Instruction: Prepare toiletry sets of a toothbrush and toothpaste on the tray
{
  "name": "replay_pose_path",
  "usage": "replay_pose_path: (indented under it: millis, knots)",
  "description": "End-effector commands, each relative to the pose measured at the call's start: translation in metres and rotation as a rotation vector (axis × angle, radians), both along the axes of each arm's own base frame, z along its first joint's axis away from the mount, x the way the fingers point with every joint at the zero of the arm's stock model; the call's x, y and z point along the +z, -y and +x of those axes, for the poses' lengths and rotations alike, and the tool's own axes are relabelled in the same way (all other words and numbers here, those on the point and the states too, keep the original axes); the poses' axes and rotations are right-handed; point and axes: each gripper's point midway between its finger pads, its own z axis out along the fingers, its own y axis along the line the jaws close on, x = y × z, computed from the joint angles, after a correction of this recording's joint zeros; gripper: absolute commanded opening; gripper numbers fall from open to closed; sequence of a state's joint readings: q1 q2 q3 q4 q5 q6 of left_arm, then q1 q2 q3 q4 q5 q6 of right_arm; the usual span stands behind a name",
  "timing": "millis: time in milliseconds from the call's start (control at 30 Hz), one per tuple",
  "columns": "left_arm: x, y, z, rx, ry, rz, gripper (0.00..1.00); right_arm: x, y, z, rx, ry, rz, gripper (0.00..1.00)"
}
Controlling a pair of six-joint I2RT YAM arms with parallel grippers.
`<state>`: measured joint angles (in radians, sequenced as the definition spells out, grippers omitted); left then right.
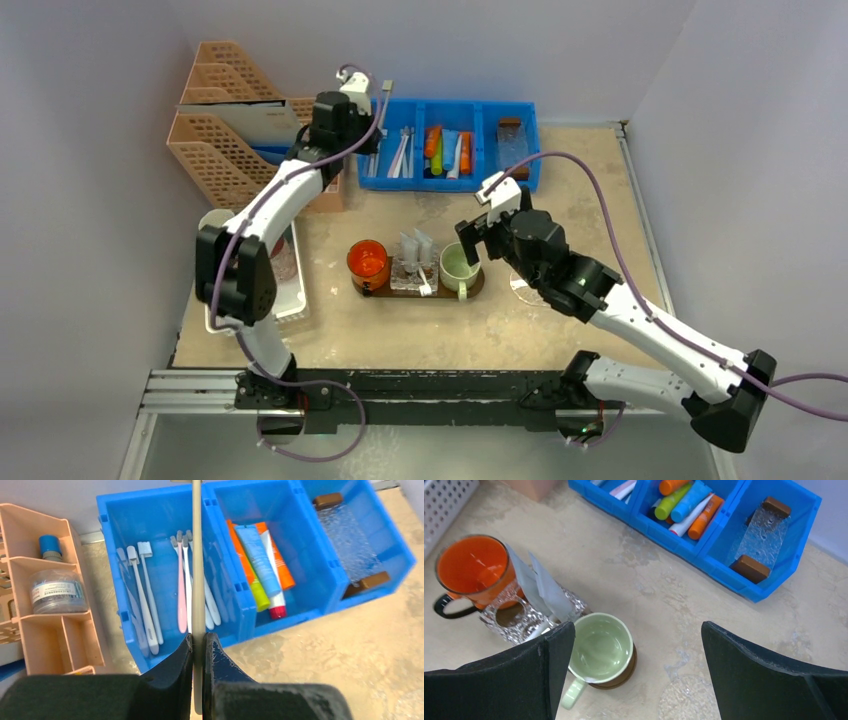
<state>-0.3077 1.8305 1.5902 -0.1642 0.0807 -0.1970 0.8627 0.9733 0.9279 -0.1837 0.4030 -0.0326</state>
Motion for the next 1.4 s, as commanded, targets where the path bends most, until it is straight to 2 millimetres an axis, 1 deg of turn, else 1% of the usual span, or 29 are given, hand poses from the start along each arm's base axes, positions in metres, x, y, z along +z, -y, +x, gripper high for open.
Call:
replay_pose_path:
  millis: [0, 133, 167, 300, 367, 467, 633, 700, 767, 933, 1133, 1233, 1367]
  knots:
    - [0.066, 0.0, -0.028, -0.057, 0.176, -0.073, 0.0, 0.037, -0.013, 0.003, 0.001, 0.01, 0.124, 0.99]
    - [0.077, -0.007, -0.058, -0.093, 0.223, -0.049, 0.0, 0.053, -0.025, 0.006, 0.006, -0.005, 0.185, 0.99]
    - [0.085, -0.009, -0.067, -0.103, 0.244, -0.047, 0.0, 0.055, -0.028, 0.006, 0.011, -0.012, 0.196, 0.99]
    - [0.086, -0.015, -0.094, -0.13, 0.275, -0.029, 0.0, 0.068, -0.038, 0.006, 0.019, -0.041, 0.261, 0.99]
    - [0.092, -0.017, -0.105, -0.143, 0.31, -0.023, 0.0, 0.075, -0.044, 0.005, 0.037, -0.058, 0.286, 0.99]
    - [0.093, -0.019, -0.123, -0.172, 0.345, -0.011, 0.0, 0.084, -0.052, 0.005, 0.041, -0.091, 0.316, 0.99]
    - [0.098, -0.025, -0.151, -0.205, 0.444, 0.012, 0.0, 0.107, -0.059, 0.006, 0.032, -0.104, 0.401, 0.96]
    - [0.097, -0.024, -0.162, -0.233, 0.477, 0.029, 0.0, 0.118, -0.062, 0.005, 0.039, -0.106, 0.438, 0.96]
    - [0.093, -0.024, -0.171, -0.257, 0.503, 0.046, 0.0, 0.126, -0.066, 0.006, 0.041, -0.115, 0.461, 0.95]
    - [0.091, -0.021, -0.188, -0.302, 0.561, 0.083, 0.0, 0.14, -0.077, 0.006, 0.056, -0.158, 0.51, 0.94]
    - [0.094, -0.016, -0.207, -0.358, 0.638, 0.104, 0.0, 0.154, -0.093, 0.005, 0.101, -0.189, 0.561, 0.92]
    - [0.093, -0.014, -0.214, -0.393, 0.664, 0.14, 0.0, 0.162, -0.098, 0.007, 0.111, -0.192, 0.585, 0.89]
    - [0.098, -0.01, -0.226, -0.44, 0.734, 0.169, 0.0, 0.167, -0.105, 0.012, 0.113, -0.199, 0.611, 0.83]
